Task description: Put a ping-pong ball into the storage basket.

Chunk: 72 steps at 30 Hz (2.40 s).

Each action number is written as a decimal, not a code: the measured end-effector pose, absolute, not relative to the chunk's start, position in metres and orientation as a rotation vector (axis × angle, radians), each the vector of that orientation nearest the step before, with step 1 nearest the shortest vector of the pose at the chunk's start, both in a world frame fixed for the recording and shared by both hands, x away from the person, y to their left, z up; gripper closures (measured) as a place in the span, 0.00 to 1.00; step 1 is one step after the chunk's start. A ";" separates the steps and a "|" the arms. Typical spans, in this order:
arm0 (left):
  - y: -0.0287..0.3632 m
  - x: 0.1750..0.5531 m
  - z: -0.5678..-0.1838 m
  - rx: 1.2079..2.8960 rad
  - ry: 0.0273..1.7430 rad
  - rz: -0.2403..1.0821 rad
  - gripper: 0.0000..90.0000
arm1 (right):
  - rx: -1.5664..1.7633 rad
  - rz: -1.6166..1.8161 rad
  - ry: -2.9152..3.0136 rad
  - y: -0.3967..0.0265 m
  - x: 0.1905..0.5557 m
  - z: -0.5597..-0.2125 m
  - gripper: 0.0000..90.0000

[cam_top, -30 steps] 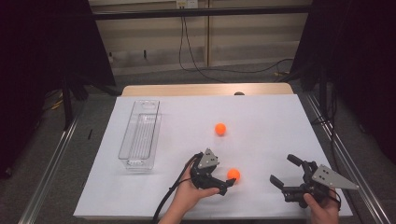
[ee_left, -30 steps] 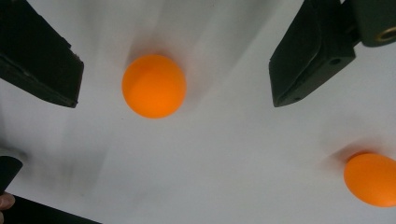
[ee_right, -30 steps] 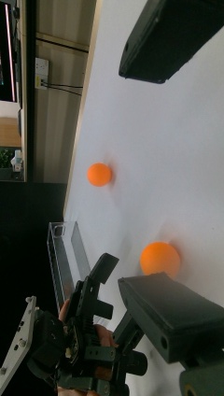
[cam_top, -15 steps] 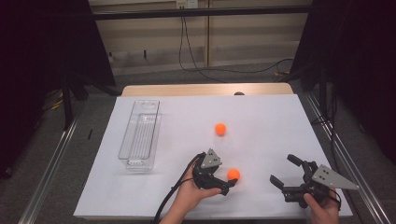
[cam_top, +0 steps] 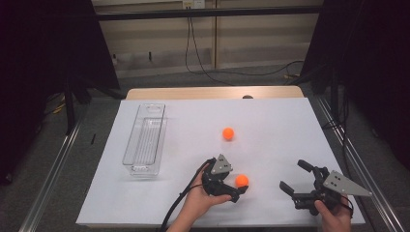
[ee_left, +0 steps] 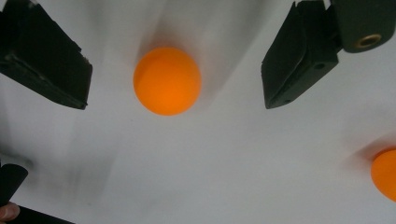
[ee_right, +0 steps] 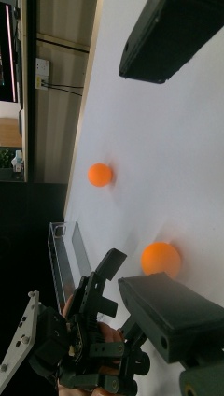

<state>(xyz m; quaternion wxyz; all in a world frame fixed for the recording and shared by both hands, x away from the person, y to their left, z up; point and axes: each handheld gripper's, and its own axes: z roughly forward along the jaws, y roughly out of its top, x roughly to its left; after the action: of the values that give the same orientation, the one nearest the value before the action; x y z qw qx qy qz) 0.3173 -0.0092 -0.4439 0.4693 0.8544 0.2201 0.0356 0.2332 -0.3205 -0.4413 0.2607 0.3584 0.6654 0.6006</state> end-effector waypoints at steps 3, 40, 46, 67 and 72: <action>-0.010 0.318 -0.444 2.105 0.535 0.088 0.11 | 0.972 1.628 1.802 -0.320 0.233 -0.441 0.01; -0.021 0.322 -0.452 2.175 0.528 0.025 0.28 | 0.968 1.628 1.802 -0.321 0.233 -0.441 0.01; -0.022 0.323 -0.450 2.197 0.522 0.027 0.30 | 0.971 1.627 1.801 -0.321 0.233 -0.441 0.01; -0.030 0.328 -0.451 2.238 0.517 0.009 0.38 | 0.970 1.627 1.805 -0.321 0.234 -0.442 0.02; -0.034 0.329 -0.452 2.261 0.506 0.016 0.42 | 0.971 1.629 1.803 -0.321 0.233 -0.441 0.02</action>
<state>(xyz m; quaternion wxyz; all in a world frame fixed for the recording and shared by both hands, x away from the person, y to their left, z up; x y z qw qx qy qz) 0.3285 -0.0339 -0.4517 0.4008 0.8940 0.2003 0.0062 0.2333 -0.3208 -0.4414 0.2595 0.3582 0.6654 0.6013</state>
